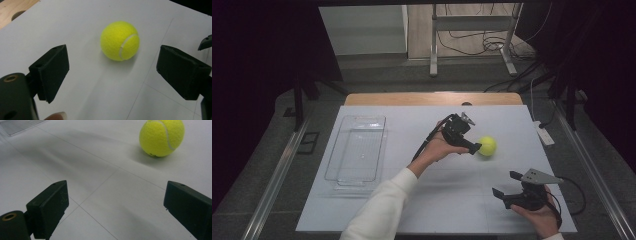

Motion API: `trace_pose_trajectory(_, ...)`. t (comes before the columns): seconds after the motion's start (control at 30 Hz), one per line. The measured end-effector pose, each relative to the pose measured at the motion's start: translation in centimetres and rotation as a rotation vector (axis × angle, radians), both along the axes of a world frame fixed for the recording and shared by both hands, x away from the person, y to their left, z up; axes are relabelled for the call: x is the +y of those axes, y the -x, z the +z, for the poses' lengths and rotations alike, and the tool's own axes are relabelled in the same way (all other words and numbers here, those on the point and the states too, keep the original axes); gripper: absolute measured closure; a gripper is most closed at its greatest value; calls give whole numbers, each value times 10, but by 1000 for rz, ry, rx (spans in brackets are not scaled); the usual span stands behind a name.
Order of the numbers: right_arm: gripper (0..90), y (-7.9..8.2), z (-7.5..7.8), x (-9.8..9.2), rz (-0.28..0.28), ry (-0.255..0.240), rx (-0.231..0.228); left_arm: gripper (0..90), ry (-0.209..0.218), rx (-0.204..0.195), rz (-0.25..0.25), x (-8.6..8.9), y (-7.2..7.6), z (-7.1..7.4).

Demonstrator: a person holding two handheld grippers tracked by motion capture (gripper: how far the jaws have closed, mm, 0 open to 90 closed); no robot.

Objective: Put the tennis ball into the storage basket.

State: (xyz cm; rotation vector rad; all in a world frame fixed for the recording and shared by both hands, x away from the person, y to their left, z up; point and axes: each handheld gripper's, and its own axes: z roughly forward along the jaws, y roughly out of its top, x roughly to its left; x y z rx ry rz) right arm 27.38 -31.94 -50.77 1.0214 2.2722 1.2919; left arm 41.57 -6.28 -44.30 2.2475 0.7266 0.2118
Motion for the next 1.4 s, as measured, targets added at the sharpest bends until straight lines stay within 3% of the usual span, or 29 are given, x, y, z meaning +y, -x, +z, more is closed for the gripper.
trace_pose_trajectory(1.4, 62, 0, -1, 0, 2, 6, 7, 116, 7, 53, -22, -25, -16, -14)
